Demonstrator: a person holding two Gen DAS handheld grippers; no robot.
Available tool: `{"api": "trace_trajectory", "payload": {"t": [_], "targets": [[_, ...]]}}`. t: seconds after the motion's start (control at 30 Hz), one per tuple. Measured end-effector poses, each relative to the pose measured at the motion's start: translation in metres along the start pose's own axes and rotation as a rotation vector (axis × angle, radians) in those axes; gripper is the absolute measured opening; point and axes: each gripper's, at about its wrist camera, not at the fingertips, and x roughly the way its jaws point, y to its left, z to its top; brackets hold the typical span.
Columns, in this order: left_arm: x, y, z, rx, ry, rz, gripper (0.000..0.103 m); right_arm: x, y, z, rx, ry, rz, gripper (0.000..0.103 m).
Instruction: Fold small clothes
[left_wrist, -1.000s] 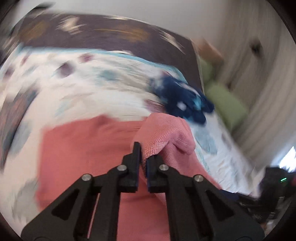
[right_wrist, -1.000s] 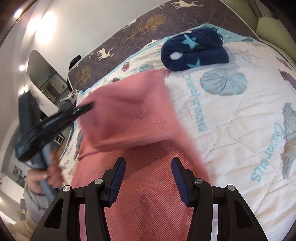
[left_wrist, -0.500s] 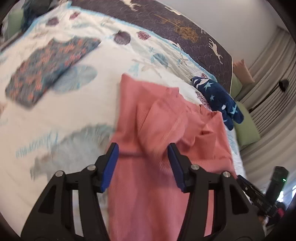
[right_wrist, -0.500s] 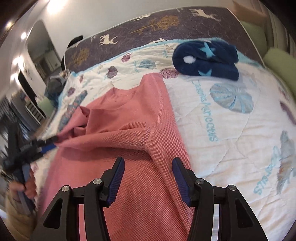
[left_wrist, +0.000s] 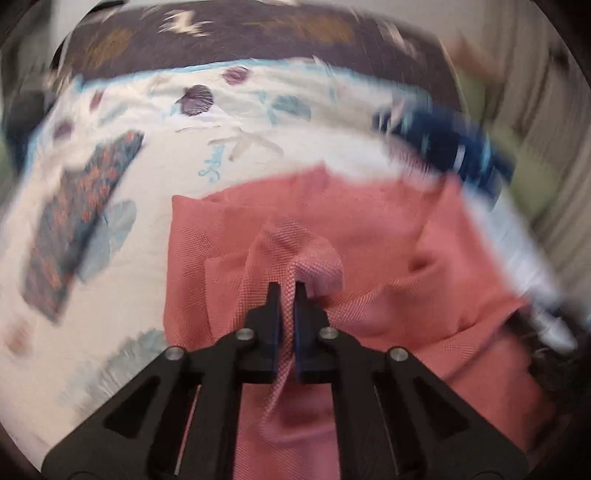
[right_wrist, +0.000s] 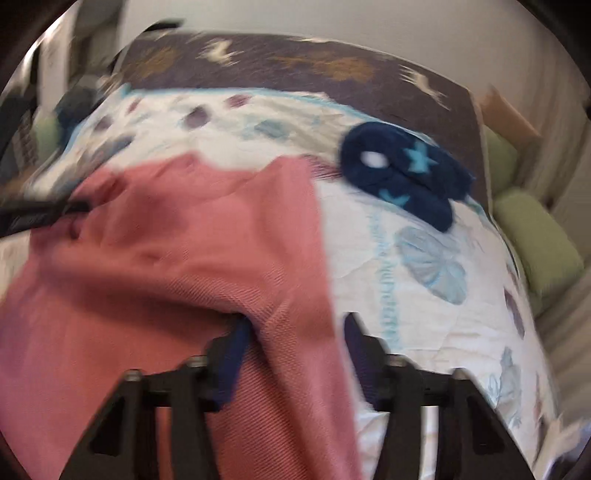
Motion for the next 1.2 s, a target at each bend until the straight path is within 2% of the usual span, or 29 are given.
{"api": "trace_trajectory", "payload": {"t": [0.03, 0.07, 0.1, 0.13, 0.17, 0.2, 0.23, 0.27, 0.33, 0.43, 0.6, 0.63, 0.73, 0.77, 0.83, 0.87, 0.93, 0.97, 1.0, 1.13, 1.2], "targets": [[-0.012, 0.009, 0.0, -0.075, -0.032, -0.087, 0.007, 0.0, -0.02, 0.001, 0.105, 0.005, 0.04, 0.018], [-0.035, 0.028, -0.004, -0.198, -0.107, -0.243, 0.007, -0.002, -0.038, 0.0, 0.194, 0.002, 0.057, 0.014], [-0.048, 0.04, -0.01, -0.275, -0.158, -0.342, 0.008, -0.005, -0.061, -0.003, 0.291, -0.009, 0.046, 0.014], [-0.056, 0.05, -0.017, -0.326, -0.184, -0.4, 0.011, -0.006, -0.088, -0.009, 0.388, -0.014, 0.023, 0.014], [-0.059, 0.057, -0.024, -0.351, -0.185, -0.414, 0.014, -0.004, -0.108, -0.015, 0.462, 0.004, 0.045, 0.018], [-0.059, 0.06, -0.028, -0.355, -0.175, -0.401, 0.017, 0.005, -0.131, -0.025, 0.57, 0.056, 0.137, 0.023], [-0.058, 0.064, -0.033, -0.35, -0.155, -0.363, 0.018, 0.013, -0.146, -0.035, 0.657, 0.112, 0.193, 0.022], [-0.055, 0.069, -0.041, -0.348, -0.135, -0.324, 0.019, 0.017, -0.157, -0.043, 0.714, 0.147, 0.174, 0.014], [-0.044, 0.082, -0.053, -0.406, -0.079, -0.319, 0.021, 0.012, -0.169, -0.05, 0.743, 0.12, 0.192, 0.013], [-0.031, 0.091, -0.064, -0.482, -0.007, -0.358, 0.028, 0.001, -0.171, -0.051, 0.72, 0.114, 0.175, 0.018], [-0.031, 0.075, -0.057, -0.409, -0.006, -0.318, 0.065, -0.012, -0.149, -0.04, 0.603, 0.089, 0.205, 0.026], [-0.028, 0.073, -0.053, -0.391, -0.003, -0.308, 0.065, -0.015, -0.143, -0.037, 0.575, 0.08, 0.211, 0.027], [-0.006, 0.062, -0.046, -0.339, 0.077, -0.21, 0.065, -0.019, -0.126, -0.028, 0.526, 0.052, 0.243, 0.038], [-0.003, 0.062, -0.047, -0.336, 0.091, -0.208, 0.061, -0.021, -0.12, -0.024, 0.492, 0.037, 0.241, 0.042], [-0.003, 0.056, -0.049, -0.314, 0.088, -0.219, 0.022, -0.022, -0.11, -0.018, 0.426, 0.021, 0.203, 0.048], [-0.004, 0.054, -0.049, -0.31, 0.107, -0.254, 0.003, -0.022, -0.105, -0.017, 0.396, 0.018, 0.185, 0.051], [-0.014, 0.053, -0.048, -0.365, 0.105, -0.351, 0.003, -0.02, -0.1, -0.013, 0.347, 0.023, 0.164, 0.052], [-0.025, 0.051, -0.041, -0.387, 0.082, -0.421, 0.004, -0.018, -0.099, -0.012, 0.34, 0.026, 0.164, 0.052], [-0.036, 0.048, -0.033, -0.384, 0.052, -0.455, 0.003, -0.017, -0.099, -0.011, 0.332, 0.029, 0.164, 0.052], [-0.093, 0.025, 0.011, -0.268, -0.104, -0.54, 0.004, -0.019, -0.097, -0.009, 0.298, 0.039, 0.169, 0.052], [-0.113, 0.012, 0.024, -0.2, -0.148, -0.556, 0.004, -0.024, -0.096, -0.014, 0.308, 0.039, 0.246, 0.052]]}}
